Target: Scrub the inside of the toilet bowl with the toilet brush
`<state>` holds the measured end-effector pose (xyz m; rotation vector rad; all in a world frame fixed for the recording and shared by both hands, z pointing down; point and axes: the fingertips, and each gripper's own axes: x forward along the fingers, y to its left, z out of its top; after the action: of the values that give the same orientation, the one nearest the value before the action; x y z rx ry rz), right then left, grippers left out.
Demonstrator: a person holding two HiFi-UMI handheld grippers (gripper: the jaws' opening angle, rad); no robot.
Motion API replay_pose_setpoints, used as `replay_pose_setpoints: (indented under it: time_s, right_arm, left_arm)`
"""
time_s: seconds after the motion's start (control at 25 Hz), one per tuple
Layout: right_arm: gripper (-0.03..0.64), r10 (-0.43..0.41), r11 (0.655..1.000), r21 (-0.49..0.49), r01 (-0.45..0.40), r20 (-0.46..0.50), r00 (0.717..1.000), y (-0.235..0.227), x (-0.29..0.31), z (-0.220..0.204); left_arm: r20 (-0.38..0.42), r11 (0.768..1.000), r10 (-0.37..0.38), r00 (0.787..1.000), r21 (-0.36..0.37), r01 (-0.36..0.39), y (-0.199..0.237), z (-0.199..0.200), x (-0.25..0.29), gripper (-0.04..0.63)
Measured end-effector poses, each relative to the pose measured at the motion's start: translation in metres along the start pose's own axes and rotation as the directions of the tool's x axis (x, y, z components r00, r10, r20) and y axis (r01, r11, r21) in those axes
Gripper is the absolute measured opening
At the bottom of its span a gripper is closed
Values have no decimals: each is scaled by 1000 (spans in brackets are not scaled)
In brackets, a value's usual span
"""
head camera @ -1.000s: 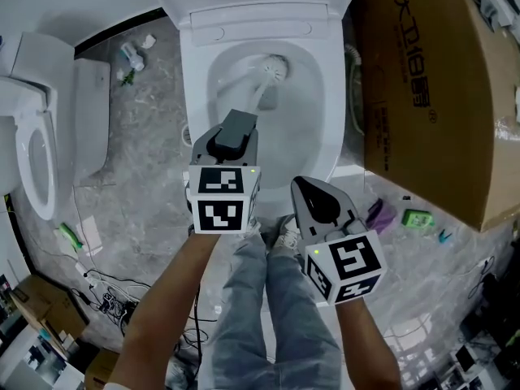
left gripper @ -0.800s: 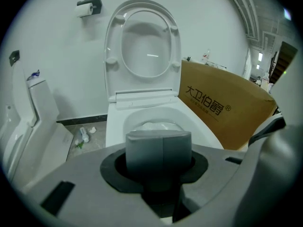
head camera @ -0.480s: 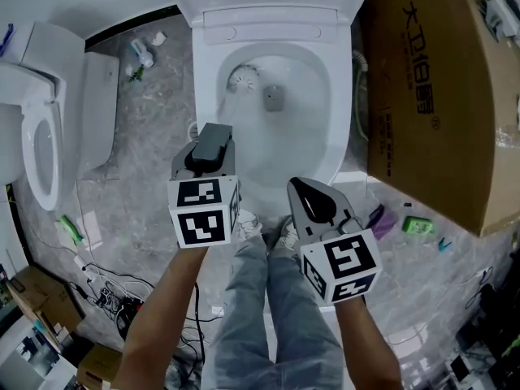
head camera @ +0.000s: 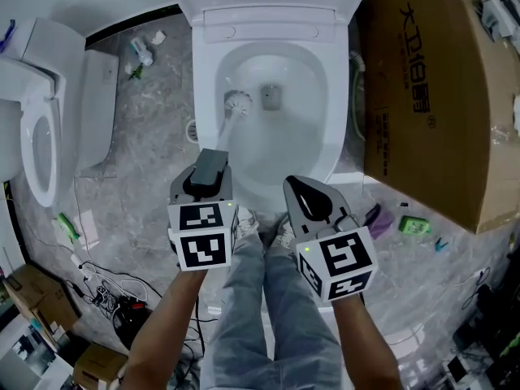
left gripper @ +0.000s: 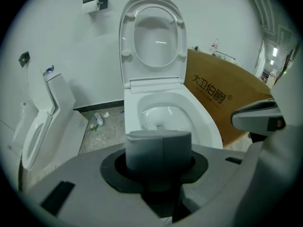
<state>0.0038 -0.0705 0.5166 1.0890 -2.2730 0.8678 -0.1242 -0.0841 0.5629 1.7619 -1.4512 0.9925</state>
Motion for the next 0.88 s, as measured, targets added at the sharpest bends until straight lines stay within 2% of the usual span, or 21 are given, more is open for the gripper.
replay_pose_setpoints:
  time_s: [0.28, 0.56, 0.88]
  right_arm:
    - [-3, -3, 1000, 4, 3, 10, 1000, 1, -2, 5]
    - [-3, -7, 999, 38, 6, 22, 1000, 3, -6, 5]
    - [-3, -24, 997, 71, 22, 33, 999, 0, -12, 3]
  left_arm:
    - [-51, 999, -17, 999, -28, 16, -16, -27, -20, 158]
    - [-106, 999, -49, 993, 7, 50, -34, -50, -37, 158]
    - [-143, 991, -122, 982, 39, 129, -61, -67, -47, 158]
